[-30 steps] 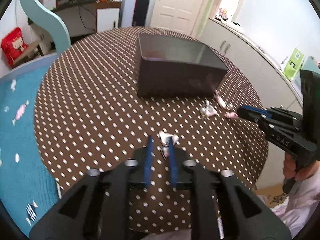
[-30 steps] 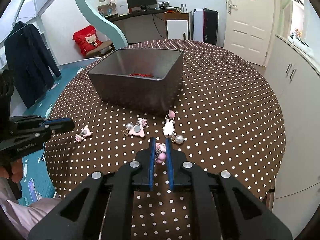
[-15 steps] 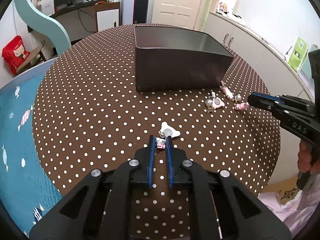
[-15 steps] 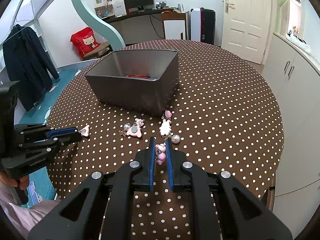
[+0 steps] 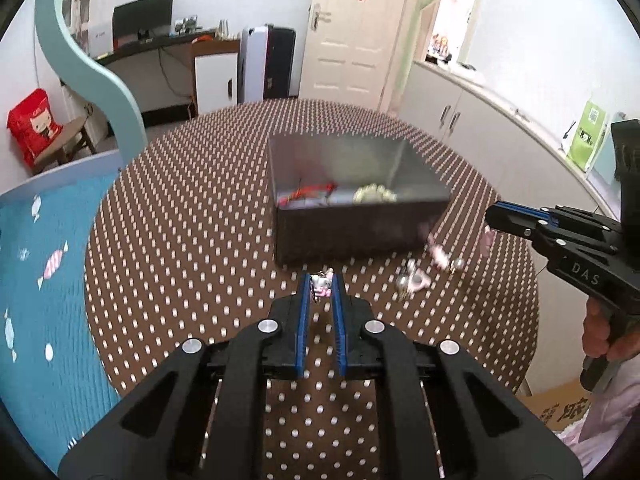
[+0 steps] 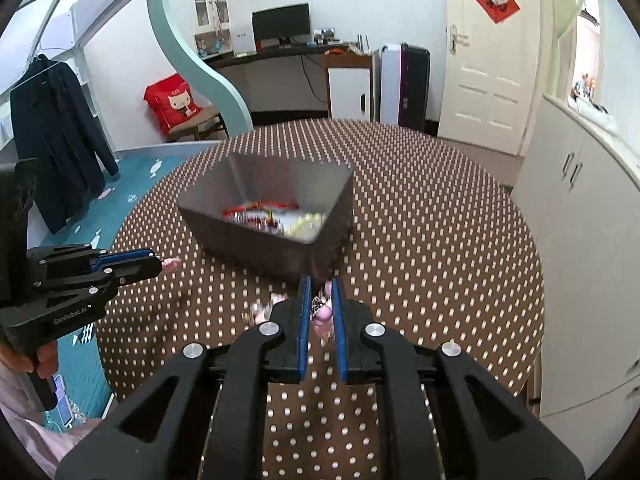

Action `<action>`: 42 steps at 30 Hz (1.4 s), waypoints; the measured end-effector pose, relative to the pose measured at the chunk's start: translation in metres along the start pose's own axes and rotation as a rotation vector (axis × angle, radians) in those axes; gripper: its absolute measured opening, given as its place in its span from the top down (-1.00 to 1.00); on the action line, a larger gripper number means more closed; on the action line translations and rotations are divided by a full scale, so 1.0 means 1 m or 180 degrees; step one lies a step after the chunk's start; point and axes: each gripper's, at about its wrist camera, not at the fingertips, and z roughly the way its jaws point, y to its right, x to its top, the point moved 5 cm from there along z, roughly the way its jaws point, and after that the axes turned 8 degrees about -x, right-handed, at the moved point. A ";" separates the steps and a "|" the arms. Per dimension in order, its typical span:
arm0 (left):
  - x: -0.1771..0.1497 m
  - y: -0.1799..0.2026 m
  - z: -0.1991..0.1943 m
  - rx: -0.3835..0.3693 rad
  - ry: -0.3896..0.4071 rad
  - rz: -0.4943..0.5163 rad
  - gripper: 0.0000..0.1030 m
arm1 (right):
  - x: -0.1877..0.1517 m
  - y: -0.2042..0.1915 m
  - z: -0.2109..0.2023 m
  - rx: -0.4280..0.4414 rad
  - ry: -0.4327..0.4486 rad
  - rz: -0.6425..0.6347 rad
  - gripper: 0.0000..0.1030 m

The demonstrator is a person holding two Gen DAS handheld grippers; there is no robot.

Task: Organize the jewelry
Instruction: 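Carry both charms over the grey box and open both tools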

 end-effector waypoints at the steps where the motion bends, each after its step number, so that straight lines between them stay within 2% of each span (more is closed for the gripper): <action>1: 0.005 0.000 -0.003 -0.0011 0.0044 0.0009 0.80 | 0.004 0.000 -0.001 0.0014 0.0035 0.0001 0.82; 7: 0.044 0.004 -0.020 -0.0083 0.0325 0.0161 0.80 | 0.037 -0.004 -0.004 0.0076 0.0251 -0.0111 0.82; 11: 0.064 0.006 -0.022 -0.0095 0.0447 0.0247 0.79 | 0.054 -0.009 0.006 0.0101 0.0292 -0.0148 0.82; 24: 0.081 0.006 0.035 -0.0261 0.0203 0.0108 0.79 | 0.060 -0.031 0.050 0.0295 0.0017 -0.0226 0.79; 25: 0.080 0.005 0.037 -0.0270 0.0194 0.0098 0.79 | 0.060 -0.030 0.051 0.0270 0.0009 -0.0228 0.74; 27: 0.081 0.005 0.042 -0.0283 0.0175 0.0080 0.79 | 0.060 -0.028 0.052 0.0231 0.0000 -0.0201 0.35; 30: 0.080 0.006 0.046 -0.0295 0.0144 0.0090 0.79 | 0.059 -0.022 0.051 0.0130 0.0002 -0.0187 0.15; 33: 0.078 0.005 0.049 -0.0261 0.0113 0.0089 0.78 | 0.057 -0.016 0.049 0.0093 -0.0003 -0.0162 -0.01; 35: 0.076 0.007 0.050 -0.0231 0.0091 0.0144 0.70 | 0.056 -0.014 0.048 0.0077 -0.0005 -0.0157 -0.07; 36: 0.074 0.009 0.049 -0.0227 0.0077 0.0153 0.40 | 0.055 -0.013 0.048 0.0076 -0.0012 -0.0148 -0.09; 37: 0.074 0.009 0.049 -0.0219 0.0077 0.0141 0.24 | 0.055 -0.012 0.048 0.0070 -0.0019 -0.0134 -0.12; 42: 0.069 0.009 0.050 -0.0205 0.0042 0.0110 0.24 | 0.052 -0.007 0.047 0.0048 -0.0042 -0.0092 -0.19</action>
